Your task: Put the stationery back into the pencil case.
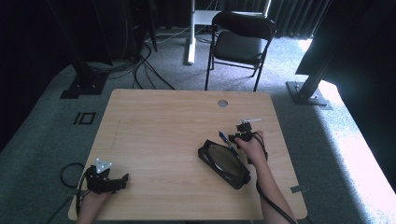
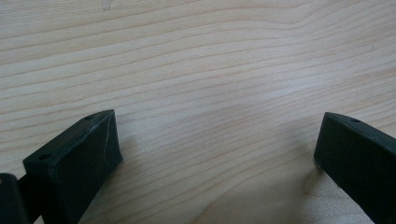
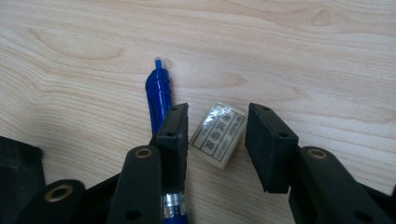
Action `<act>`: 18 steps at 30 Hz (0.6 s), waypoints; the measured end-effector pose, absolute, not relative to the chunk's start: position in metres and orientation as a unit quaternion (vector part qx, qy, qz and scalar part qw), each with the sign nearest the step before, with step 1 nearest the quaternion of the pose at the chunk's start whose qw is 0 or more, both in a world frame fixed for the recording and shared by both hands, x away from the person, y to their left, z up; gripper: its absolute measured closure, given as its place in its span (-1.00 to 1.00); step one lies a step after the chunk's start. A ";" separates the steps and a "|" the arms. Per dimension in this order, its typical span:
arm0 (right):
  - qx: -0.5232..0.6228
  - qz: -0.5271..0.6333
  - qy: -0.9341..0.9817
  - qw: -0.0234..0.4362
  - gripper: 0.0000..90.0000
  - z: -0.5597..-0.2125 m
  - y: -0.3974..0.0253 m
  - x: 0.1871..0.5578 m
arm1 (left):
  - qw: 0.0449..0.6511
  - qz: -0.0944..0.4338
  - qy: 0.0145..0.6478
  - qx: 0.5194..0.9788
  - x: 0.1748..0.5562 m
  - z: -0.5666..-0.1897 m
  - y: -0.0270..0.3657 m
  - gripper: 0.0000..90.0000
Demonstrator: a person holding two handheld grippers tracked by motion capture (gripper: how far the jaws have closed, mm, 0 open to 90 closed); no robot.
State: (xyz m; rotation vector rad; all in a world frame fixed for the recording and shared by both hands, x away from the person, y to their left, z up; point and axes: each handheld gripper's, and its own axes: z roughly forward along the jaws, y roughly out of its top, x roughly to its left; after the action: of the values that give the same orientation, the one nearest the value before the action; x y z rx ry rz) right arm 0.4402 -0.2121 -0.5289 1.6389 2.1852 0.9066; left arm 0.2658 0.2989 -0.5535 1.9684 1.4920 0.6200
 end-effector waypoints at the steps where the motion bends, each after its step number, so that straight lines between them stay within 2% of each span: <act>1: 0.564 0.310 0.754 0.131 0.33 -0.530 -0.212 0.441 | 0.293 0.233 0.560 0.739 0.266 -0.553 0.299 -0.99; 7: 0.564 0.303 0.756 0.134 0.49 -0.532 -0.212 0.441 | 0.293 0.233 0.560 0.739 0.266 -0.553 0.299 -0.99; 18: 0.559 0.295 0.763 0.137 0.51 -0.528 -0.216 0.437 | 0.293 0.233 0.560 0.739 0.266 -0.553 0.299 -0.99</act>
State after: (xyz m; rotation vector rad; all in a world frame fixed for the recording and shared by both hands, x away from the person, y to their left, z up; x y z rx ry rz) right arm 0.4374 -0.2163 -0.5276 1.6167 2.2075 0.8529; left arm 0.2658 0.2989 -0.5535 1.9681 1.4921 0.6200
